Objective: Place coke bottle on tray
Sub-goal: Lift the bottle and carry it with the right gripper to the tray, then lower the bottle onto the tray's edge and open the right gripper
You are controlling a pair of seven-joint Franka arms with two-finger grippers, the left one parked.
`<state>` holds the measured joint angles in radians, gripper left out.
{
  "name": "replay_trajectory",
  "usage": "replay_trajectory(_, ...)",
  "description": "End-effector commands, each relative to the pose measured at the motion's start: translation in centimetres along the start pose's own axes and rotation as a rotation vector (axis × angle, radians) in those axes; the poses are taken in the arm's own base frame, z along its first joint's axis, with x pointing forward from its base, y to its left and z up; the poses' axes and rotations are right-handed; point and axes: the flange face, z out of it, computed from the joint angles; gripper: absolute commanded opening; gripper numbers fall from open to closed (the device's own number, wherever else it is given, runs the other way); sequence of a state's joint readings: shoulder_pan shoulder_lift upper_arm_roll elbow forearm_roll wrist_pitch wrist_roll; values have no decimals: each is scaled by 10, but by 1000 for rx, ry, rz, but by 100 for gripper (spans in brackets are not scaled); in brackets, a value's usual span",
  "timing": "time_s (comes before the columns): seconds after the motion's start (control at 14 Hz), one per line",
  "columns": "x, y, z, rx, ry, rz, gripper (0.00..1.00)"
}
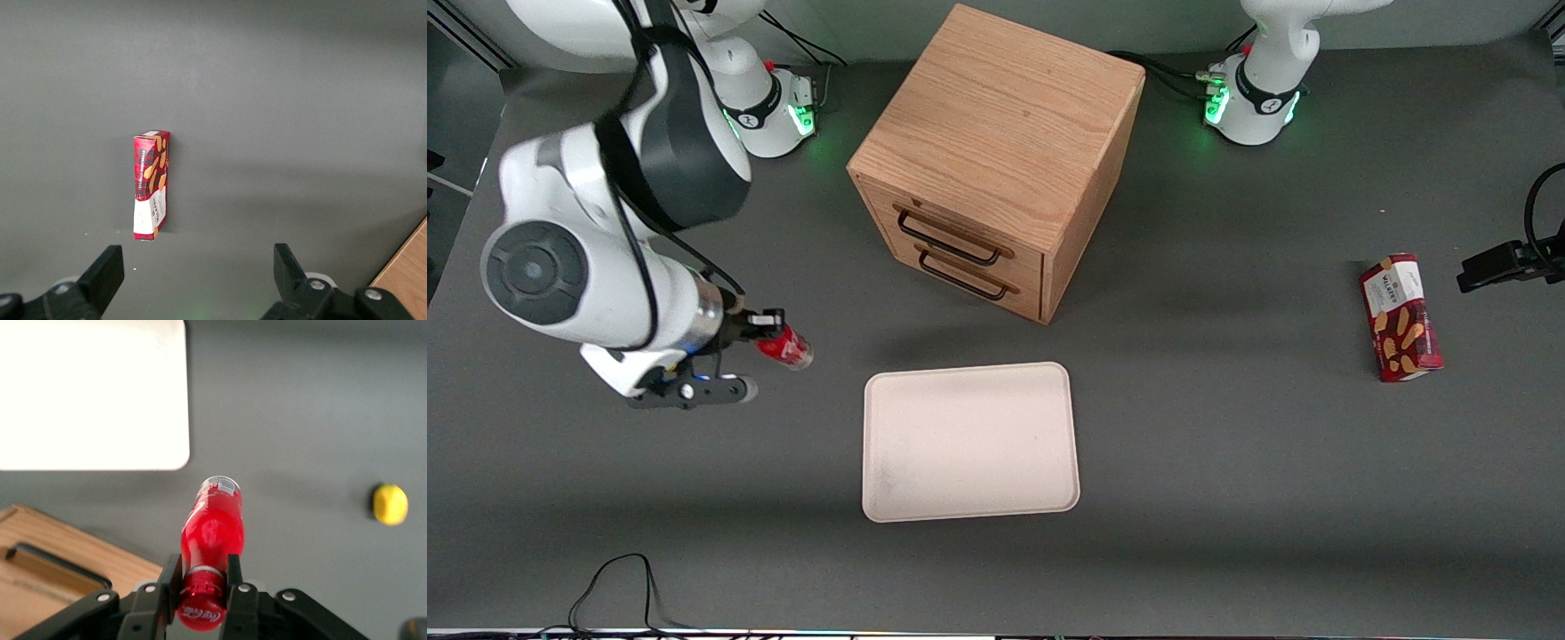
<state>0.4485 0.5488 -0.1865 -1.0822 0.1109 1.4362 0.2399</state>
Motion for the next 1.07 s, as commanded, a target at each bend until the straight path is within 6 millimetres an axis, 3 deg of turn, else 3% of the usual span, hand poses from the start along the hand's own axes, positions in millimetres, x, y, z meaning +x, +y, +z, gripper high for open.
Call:
replay_trajectory(0.0,22,-23,18,35,39,8,0)
replay_trajectory(0.21,37,-44,42,57,64,15,0)
replay_trajectory(0.43,60,-53,57,56,94,11,0)
replay_trajectory(0.57,78,-51,76,68,121,16,0)
replay_trajectory(0.71,89,-48,79,118,167,20,0)
replay_trajectory(0.79,98,-48,99,119,157,26,0)
replay_trajectory(1.0,108,-49,108,124,189,29,0)
